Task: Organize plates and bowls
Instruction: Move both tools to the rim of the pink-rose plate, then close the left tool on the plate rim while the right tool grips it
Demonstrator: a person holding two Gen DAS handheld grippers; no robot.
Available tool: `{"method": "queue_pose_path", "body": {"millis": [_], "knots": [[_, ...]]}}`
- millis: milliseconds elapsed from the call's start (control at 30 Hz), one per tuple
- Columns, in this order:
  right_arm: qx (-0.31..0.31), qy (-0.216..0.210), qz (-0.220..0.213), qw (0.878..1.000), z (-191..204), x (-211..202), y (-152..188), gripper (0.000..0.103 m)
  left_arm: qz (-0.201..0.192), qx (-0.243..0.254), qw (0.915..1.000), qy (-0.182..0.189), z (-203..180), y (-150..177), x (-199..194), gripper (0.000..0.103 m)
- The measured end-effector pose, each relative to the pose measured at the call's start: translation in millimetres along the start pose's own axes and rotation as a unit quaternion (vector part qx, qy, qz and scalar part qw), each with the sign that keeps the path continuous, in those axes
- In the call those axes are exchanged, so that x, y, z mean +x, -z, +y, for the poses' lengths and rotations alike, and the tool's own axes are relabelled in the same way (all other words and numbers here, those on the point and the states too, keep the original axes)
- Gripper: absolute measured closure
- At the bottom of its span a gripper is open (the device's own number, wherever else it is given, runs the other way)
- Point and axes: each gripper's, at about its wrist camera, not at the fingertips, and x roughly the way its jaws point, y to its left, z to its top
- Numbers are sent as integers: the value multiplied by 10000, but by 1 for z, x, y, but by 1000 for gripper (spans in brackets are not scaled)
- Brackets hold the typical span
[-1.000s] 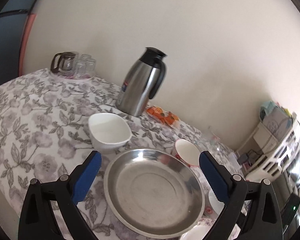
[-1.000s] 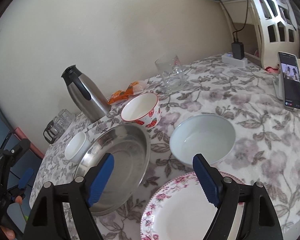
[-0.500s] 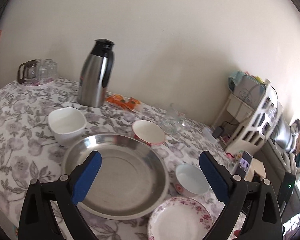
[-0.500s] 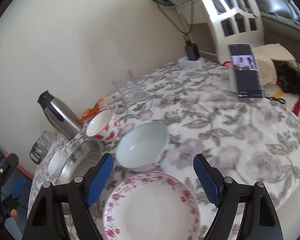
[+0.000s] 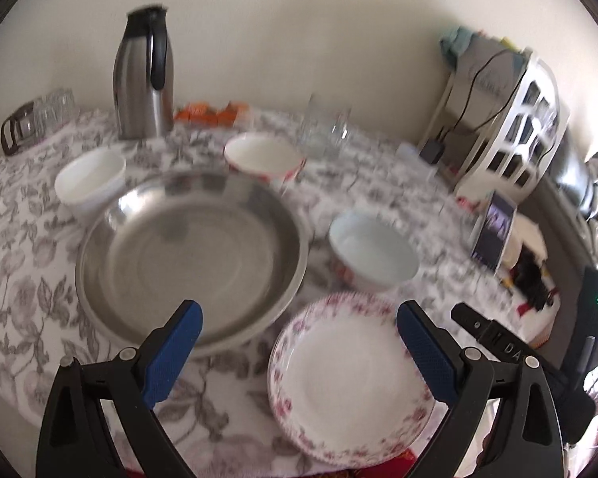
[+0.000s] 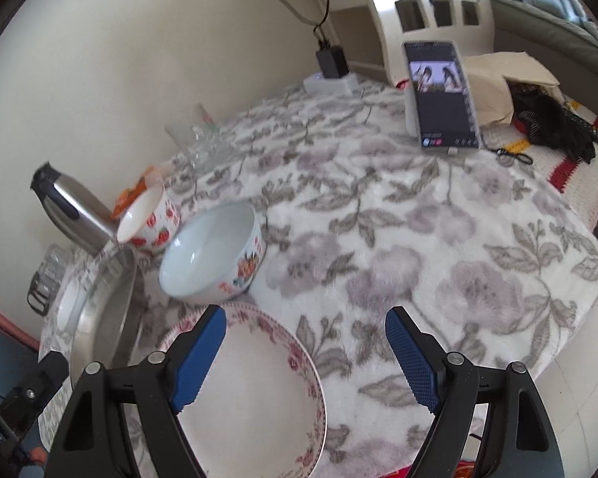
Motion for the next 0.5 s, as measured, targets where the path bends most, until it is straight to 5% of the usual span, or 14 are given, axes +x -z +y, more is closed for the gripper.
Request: {"method": "queue_pose_path", "body": {"millis": [500], "knots": [[-126, 223, 925, 9954, 3, 38, 19, 19, 1784, -617, 9816, 289, 19, 37, 57, 5]]}}
